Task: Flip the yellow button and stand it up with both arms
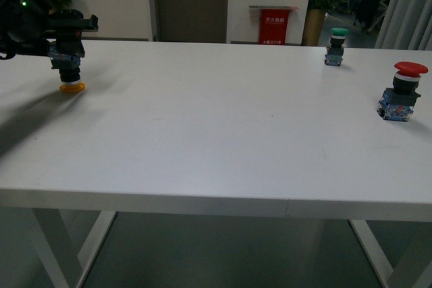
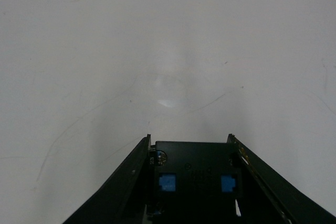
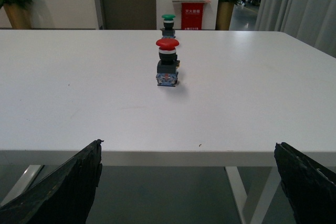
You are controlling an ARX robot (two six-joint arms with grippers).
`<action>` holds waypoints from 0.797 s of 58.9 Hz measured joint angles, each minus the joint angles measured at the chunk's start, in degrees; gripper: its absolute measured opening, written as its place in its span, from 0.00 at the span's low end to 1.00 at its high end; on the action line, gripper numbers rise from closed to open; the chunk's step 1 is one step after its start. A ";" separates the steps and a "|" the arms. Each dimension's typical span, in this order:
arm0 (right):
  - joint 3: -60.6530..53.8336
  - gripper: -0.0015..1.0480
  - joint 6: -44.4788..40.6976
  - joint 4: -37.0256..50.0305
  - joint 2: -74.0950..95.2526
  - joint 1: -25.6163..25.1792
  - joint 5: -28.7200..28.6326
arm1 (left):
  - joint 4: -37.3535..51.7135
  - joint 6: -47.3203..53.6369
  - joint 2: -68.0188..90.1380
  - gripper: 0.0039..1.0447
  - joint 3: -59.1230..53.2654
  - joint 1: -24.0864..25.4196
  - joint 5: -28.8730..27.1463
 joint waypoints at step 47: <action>0.00 0.93 0.00 0.00 0.00 0.00 0.00 | 36.15 -45.53 -4.44 0.35 -3.37 -14.97 28.44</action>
